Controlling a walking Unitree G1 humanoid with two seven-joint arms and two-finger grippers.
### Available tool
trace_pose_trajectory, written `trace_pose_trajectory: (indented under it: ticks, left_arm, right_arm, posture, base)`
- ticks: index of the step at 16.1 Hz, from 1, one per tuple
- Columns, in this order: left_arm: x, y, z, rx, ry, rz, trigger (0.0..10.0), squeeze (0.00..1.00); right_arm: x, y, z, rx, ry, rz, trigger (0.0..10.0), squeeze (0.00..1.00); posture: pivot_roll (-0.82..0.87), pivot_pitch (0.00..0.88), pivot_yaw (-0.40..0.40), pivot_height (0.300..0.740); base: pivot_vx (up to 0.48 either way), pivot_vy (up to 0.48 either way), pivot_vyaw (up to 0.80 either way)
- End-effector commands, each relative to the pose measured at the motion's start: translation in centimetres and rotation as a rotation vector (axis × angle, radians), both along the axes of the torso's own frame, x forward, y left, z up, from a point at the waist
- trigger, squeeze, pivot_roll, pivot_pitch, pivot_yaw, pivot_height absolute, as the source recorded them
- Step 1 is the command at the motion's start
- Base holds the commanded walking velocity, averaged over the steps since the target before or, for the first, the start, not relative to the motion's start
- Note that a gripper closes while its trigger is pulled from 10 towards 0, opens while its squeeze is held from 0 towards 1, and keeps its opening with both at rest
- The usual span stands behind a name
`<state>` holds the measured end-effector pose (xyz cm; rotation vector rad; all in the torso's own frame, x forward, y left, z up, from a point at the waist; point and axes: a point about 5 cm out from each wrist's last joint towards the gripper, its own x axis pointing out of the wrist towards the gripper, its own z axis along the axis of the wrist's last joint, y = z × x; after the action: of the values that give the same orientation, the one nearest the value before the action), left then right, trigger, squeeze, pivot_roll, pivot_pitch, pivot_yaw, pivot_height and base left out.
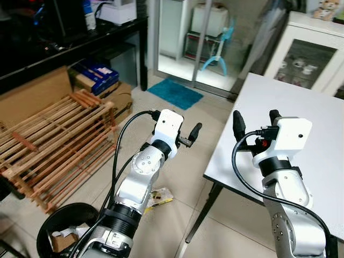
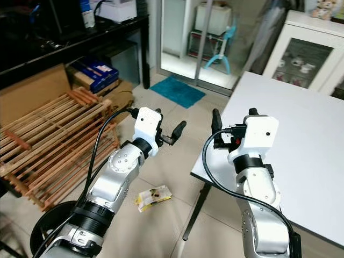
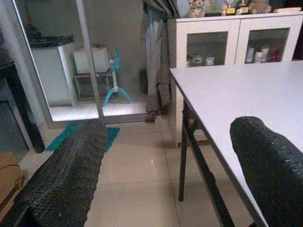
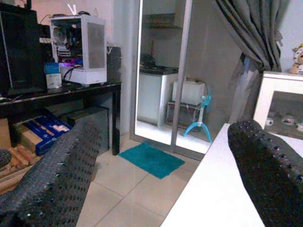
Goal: Picking trash to rubbish bin
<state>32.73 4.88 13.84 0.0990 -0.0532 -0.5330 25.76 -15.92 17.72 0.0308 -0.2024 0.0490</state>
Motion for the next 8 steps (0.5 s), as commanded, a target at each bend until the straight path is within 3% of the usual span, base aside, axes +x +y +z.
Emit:
trace_pose_trajectory:
  ticks: [1,8]
  left_arm:
    - [0.14,-0.38,0.08,0.018,0.007,-0.009,10.0,0.0]
    - [0.12,-0.22,-0.3,0.039,0.022,-0.007,10.0,0.0]
  right_arm:
    - [0.07,-0.05,0.03,0.008,0.009,-0.003,10.0,0.0]
    - [0.03,-0.06,-0.21,0.019,0.017,-0.007,10.0,0.0]
  posture:
    - [0.15,0.001,-0.067,0.74]
    - [0.15,0.005,-0.062,0.74]
  base:
    - [0.0,0.0,0.0]
    - [-0.377,0.0,0.0]
